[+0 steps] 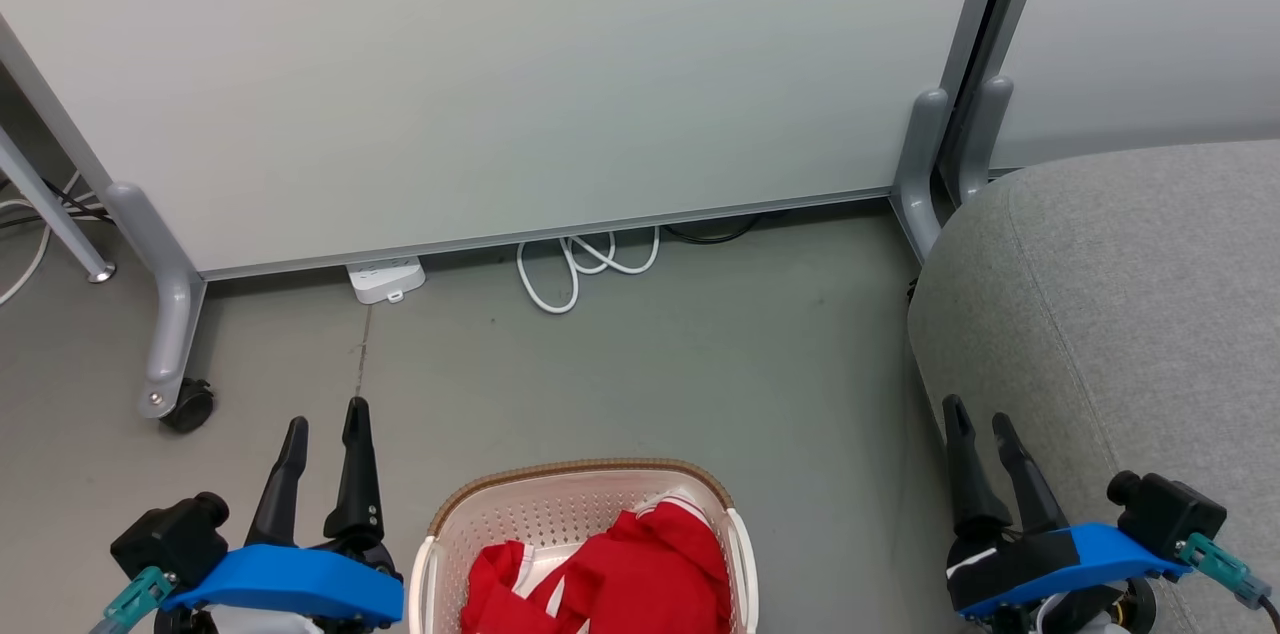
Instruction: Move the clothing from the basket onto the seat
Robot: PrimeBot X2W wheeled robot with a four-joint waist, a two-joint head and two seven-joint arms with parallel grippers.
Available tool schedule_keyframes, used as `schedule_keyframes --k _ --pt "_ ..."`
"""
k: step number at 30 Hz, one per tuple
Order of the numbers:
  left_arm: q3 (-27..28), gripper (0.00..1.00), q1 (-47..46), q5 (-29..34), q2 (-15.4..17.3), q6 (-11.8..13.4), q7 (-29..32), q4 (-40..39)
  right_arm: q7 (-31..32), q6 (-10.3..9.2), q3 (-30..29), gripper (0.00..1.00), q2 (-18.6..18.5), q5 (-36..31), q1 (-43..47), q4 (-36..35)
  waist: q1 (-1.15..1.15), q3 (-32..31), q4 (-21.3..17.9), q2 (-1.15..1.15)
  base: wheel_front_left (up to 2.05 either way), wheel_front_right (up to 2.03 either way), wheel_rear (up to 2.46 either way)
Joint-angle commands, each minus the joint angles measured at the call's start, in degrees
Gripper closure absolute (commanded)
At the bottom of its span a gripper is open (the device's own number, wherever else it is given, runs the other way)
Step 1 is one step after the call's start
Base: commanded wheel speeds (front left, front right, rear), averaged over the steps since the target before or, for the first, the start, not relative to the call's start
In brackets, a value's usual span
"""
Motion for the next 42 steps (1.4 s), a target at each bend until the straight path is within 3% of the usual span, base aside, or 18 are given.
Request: schedule_keyframes --k 1,42 --pt "-0.1 0.0 -1.2 1.1 0.5 0.1 -0.6 -0.3 -0.4 0.0 0.2 0.0 -0.1 -1.2 -1.3 -0.3 0.0 0.0 0.0 0.0 0.0 0.0 0.0" --pt "-2.4 0.0 -2.2 20.5 0.7 1.2 -5.8 2.8 -5.8 -0.01 1.9 0.0 -0.1 -22.6 -2.0 3.4 0.0 0.5 0.1 0.0 0.0 0.0 0.0"
